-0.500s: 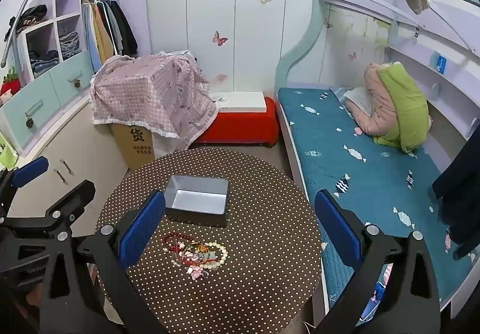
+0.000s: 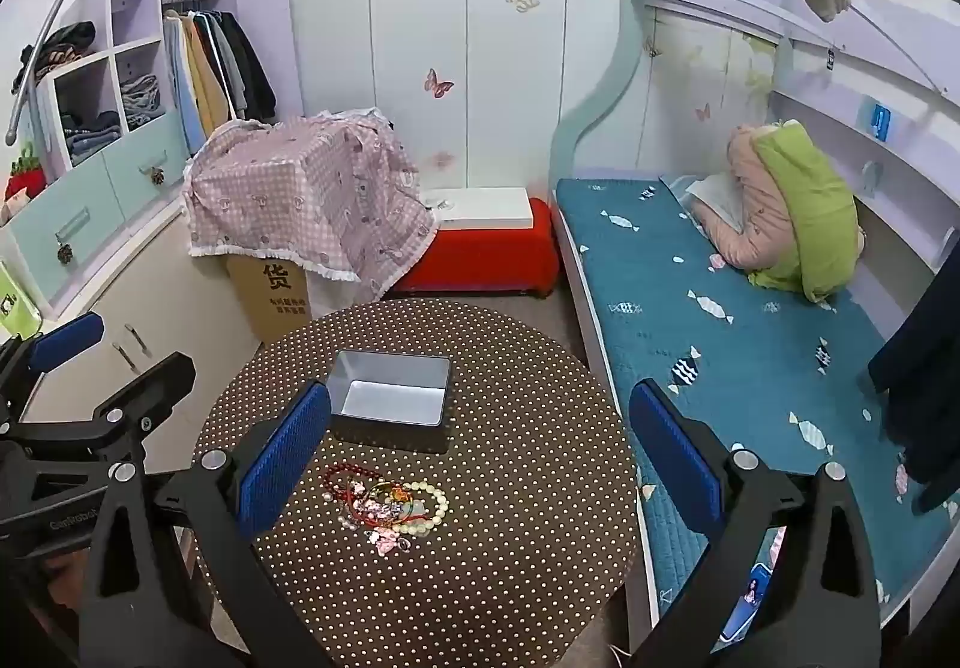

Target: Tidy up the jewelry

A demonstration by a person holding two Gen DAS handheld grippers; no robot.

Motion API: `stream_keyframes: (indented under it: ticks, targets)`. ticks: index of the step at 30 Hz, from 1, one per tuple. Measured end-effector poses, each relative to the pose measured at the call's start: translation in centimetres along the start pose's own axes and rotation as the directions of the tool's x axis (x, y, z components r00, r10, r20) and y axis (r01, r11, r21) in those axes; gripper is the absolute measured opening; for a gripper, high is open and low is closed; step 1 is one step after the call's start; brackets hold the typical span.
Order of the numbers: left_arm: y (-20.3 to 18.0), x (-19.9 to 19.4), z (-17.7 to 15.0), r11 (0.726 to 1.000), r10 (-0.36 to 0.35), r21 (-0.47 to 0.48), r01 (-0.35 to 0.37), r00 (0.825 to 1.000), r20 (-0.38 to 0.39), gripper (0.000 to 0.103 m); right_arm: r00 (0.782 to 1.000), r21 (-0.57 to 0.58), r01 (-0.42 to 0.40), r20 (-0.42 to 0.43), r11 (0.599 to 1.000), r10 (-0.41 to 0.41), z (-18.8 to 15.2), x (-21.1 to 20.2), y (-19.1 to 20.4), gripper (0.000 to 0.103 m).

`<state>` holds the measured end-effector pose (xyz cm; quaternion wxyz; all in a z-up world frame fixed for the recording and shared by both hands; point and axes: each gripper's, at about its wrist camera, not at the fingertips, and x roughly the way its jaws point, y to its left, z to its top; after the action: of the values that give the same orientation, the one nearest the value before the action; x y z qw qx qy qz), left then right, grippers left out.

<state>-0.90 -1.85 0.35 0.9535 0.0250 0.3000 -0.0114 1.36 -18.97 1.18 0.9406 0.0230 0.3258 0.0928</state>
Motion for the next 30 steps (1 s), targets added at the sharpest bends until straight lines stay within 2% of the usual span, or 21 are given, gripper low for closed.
stream_keyframes:
  ticks: [7, 30]
  targets:
    - [0.0, 0.2, 0.1, 1.0, 0.016, 0.005, -0.015, 1.0, -0.014, 0.098, 1.0, 0.006, -0.015, -0.013, 1.0, 0.015, 0.0, 0.1, -0.2, 0.096]
    - [0.5, -1.1, 0.2, 0.998, 0.056, -0.02, -0.056, 0.998, 0.02, 0.098, 0.999, -0.025, -0.033, -0.005, 0.999, 0.033, -0.4, -0.3, 0.5, 0.096]
